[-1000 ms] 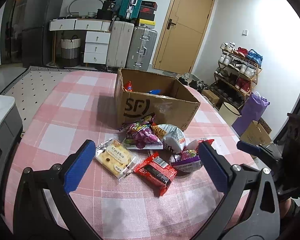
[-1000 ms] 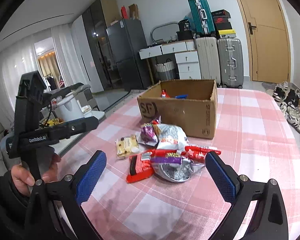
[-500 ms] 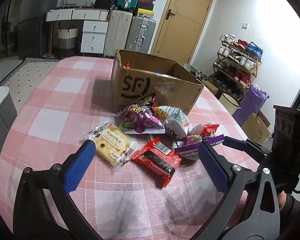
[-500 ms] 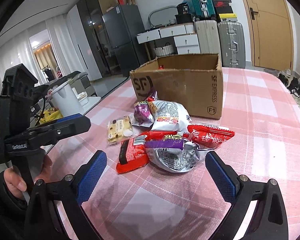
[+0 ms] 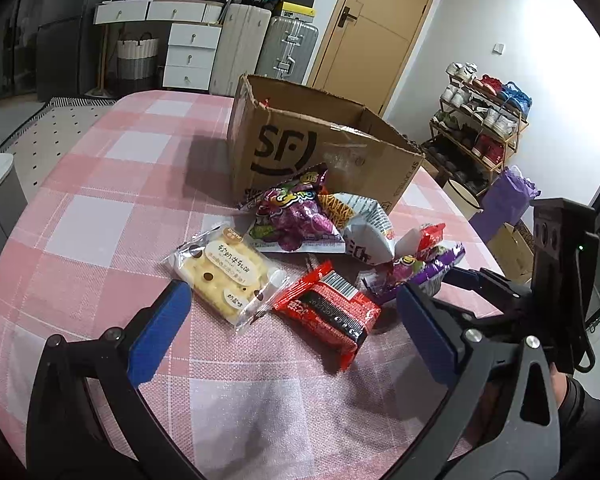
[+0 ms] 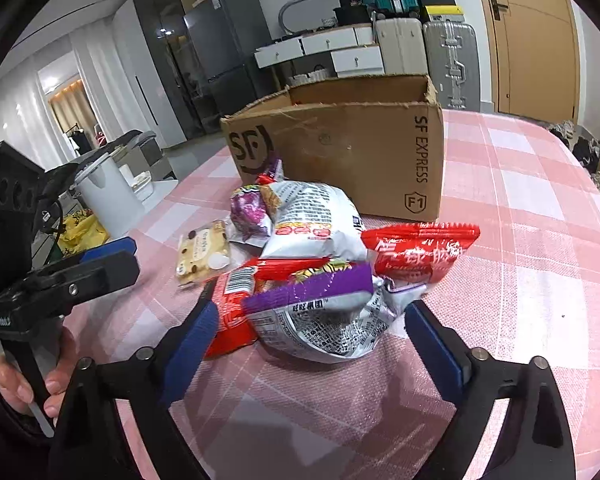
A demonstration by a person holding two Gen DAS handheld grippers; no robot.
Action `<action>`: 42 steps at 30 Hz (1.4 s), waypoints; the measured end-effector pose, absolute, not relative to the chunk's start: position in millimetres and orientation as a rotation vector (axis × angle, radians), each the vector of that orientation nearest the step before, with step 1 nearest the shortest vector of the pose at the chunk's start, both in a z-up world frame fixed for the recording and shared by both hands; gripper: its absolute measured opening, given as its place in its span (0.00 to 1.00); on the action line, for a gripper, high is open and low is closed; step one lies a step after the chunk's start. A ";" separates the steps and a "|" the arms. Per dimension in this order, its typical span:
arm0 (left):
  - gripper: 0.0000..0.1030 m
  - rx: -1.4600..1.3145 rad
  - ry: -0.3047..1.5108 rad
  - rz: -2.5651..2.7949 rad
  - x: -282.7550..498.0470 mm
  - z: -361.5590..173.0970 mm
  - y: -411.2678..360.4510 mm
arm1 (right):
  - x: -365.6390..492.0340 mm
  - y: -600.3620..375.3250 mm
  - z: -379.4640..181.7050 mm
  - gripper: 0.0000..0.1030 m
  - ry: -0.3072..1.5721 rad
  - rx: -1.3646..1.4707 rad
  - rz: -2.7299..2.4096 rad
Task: Organize snacks
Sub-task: 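Lower the right gripper onto the silver-purple chip bag and close, then lower the left gripper onto the cream cracker pack and close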
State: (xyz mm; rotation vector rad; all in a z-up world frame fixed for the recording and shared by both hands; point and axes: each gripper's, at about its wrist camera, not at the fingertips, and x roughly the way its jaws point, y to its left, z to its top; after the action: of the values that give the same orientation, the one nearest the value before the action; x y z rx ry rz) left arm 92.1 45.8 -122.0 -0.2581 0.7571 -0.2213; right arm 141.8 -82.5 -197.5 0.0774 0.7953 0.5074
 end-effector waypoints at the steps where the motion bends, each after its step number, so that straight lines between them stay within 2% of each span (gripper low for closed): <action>1: 0.99 -0.261 0.758 -0.222 92.8 -122.8 46.2 | 144.1 -82.0 -199.1 0.85 0.803 0.082 0.502; 6: 0.99 -0.271 0.767 -0.221 96.2 -127.1 48.0 | 158.2 -83.7 -207.4 0.77 0.853 0.135 0.503; 11: 0.99 -0.277 0.768 -0.219 93.4 -126.2 50.1 | 164.4 -83.0 -212.1 0.58 0.878 0.166 0.516; 16: 0.99 -0.282 0.756 -0.210 90.1 -120.5 52.6 | 158.7 -79.4 -210.6 0.49 0.861 0.167 0.540; 33: 0.99 -0.294 0.775 -0.180 87.4 -118.3 59.7 | 139.8 -102.4 -196.5 0.48 0.809 0.224 0.565; 42: 0.99 -0.241 0.887 -0.036 112.8 -136.7 64.5 | 131.8 -107.9 -193.7 0.48 0.798 0.227 0.579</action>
State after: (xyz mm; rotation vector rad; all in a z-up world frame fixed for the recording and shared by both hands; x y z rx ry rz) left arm 112.8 64.5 -136.7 -0.2408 0.8875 -0.0360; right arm 131.8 -107.9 -193.7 0.2271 0.7981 0.5795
